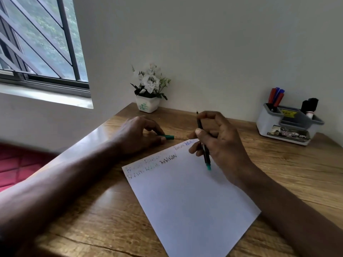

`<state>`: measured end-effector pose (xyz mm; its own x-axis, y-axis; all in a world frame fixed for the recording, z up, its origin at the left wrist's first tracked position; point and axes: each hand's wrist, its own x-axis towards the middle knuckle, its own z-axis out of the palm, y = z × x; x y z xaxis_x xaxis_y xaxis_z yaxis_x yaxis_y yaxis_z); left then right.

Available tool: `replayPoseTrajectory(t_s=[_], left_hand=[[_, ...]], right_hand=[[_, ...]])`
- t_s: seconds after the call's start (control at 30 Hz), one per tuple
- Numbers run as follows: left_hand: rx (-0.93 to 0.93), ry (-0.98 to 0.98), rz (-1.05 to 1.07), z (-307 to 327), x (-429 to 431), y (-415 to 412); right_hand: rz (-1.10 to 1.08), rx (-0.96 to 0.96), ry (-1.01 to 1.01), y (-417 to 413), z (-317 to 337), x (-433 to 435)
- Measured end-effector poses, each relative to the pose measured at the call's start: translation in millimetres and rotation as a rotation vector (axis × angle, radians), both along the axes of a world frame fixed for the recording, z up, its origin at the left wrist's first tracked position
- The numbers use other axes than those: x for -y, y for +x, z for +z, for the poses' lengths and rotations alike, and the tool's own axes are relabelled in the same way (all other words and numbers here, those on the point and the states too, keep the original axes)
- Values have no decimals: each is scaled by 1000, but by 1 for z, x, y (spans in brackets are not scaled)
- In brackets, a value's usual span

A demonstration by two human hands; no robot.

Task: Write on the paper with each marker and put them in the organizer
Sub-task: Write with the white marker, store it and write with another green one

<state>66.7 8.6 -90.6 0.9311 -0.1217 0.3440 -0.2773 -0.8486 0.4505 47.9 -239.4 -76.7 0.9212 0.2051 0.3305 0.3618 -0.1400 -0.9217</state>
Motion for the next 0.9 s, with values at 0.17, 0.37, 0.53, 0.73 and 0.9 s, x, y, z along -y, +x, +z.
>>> replayPoseTrajectory(t_s=[0.17, 0.37, 0.53, 0.73, 0.9], left_hand=[[-126, 22, 43, 0, 0, 2], [-295, 64, 43, 4, 2, -6], [-280, 109, 11, 2, 6, -4], [-424, 235, -22, 5, 9, -3], [-464, 263, -34, 11, 11, -4]], right_hand=[[258, -532, 720, -3, -2, -6], [91, -407, 418, -2, -3, -6], [90, -227, 72, -8, -9, -10], [77, -163, -70, -13, -6, -12], [65, -231, -145, -8, -2, -9]])
